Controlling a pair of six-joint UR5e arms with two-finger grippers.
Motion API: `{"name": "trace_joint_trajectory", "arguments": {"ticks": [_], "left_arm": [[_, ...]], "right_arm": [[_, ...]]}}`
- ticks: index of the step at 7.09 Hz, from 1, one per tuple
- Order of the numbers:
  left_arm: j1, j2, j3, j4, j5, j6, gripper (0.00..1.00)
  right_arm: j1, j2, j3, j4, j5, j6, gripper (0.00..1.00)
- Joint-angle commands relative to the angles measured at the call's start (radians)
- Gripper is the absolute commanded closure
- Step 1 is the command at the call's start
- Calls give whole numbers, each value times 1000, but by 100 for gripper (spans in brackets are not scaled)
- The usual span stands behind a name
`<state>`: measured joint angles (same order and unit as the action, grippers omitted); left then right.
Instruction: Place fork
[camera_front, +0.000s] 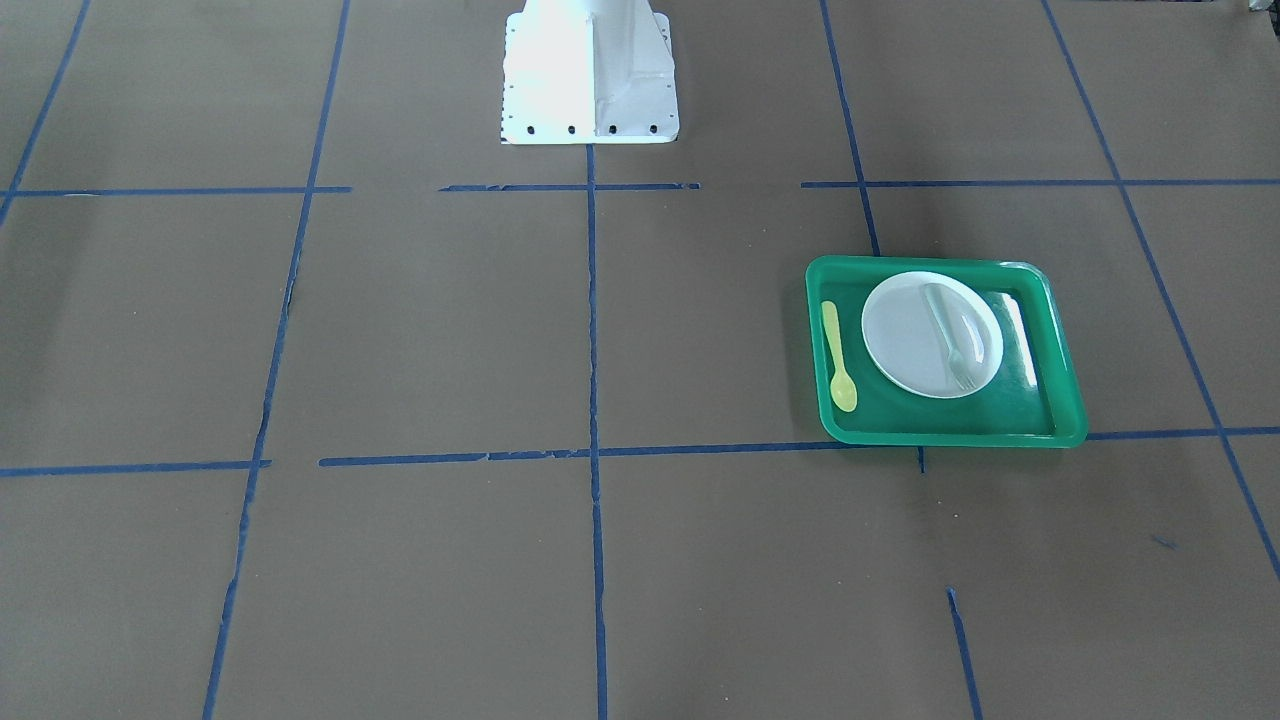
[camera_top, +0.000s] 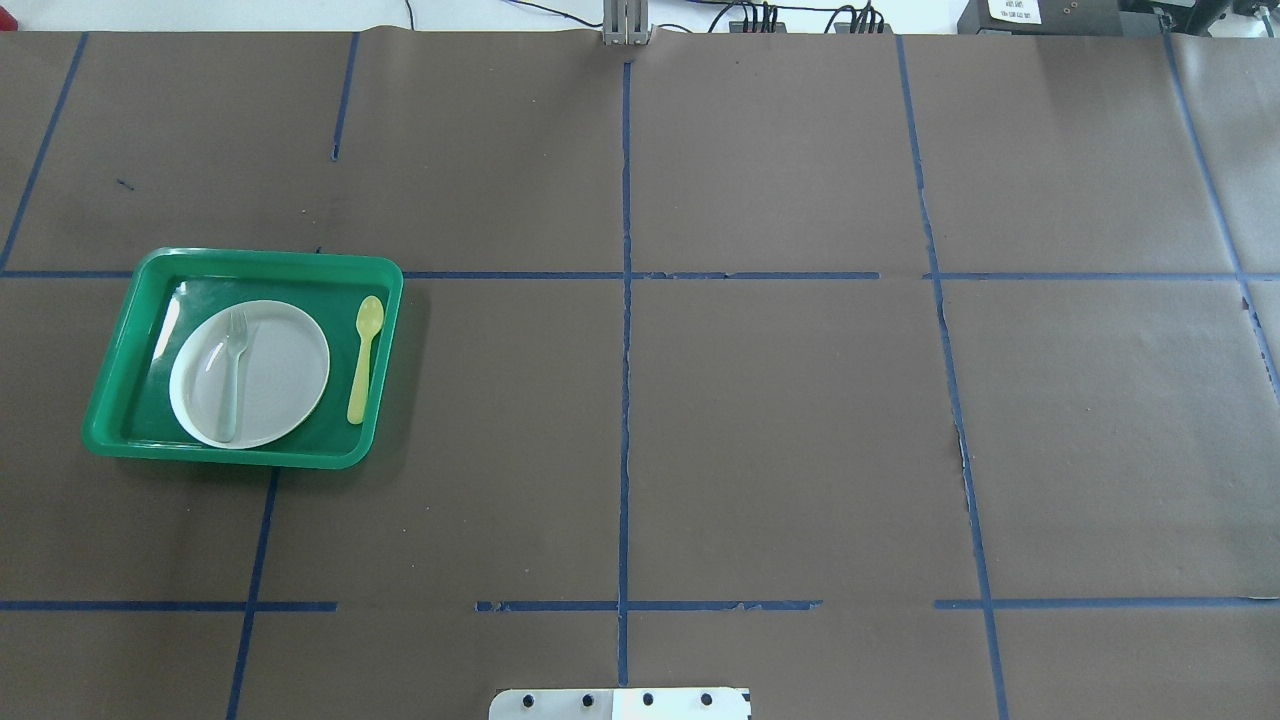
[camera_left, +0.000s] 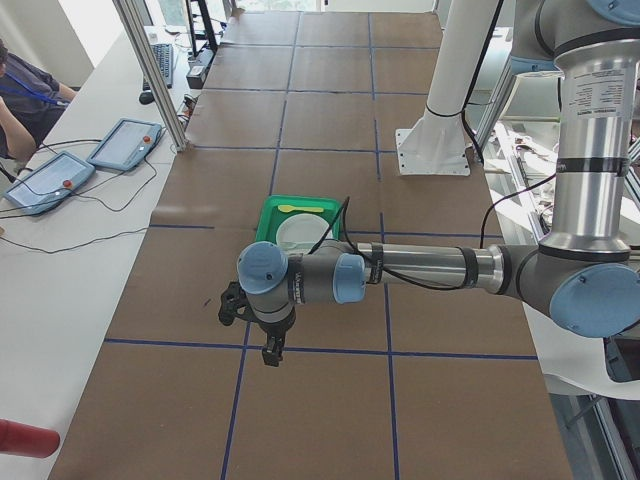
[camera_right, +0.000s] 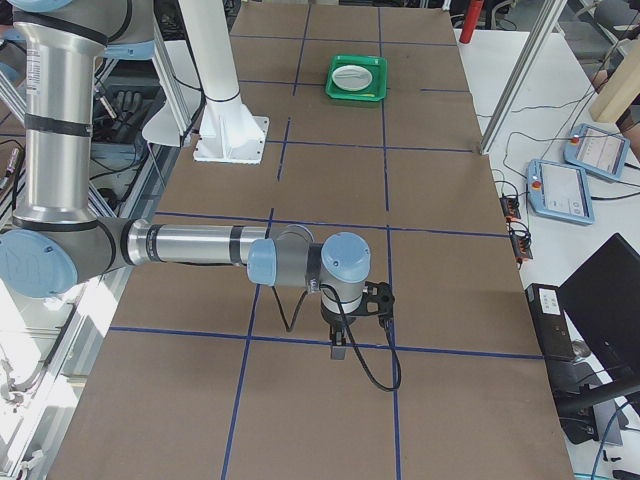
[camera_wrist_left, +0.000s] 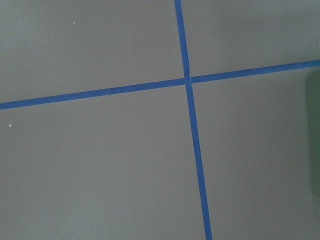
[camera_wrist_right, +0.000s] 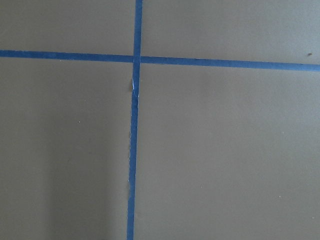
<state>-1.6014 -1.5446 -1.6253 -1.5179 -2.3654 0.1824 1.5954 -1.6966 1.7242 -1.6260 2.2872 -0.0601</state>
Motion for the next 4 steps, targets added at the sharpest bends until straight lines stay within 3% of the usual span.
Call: {"name": "trace_joint_trajectory", "arguments": {"ticks": [1, 4], "left_arm": [[1, -2, -2, -2, -1, 3, 0], [8, -14, -16, -82, -1, -56, 0]], "right_arm": [[0, 0, 0, 0, 0, -1, 0], [0, 0, 0, 0, 0, -1, 0]]}}
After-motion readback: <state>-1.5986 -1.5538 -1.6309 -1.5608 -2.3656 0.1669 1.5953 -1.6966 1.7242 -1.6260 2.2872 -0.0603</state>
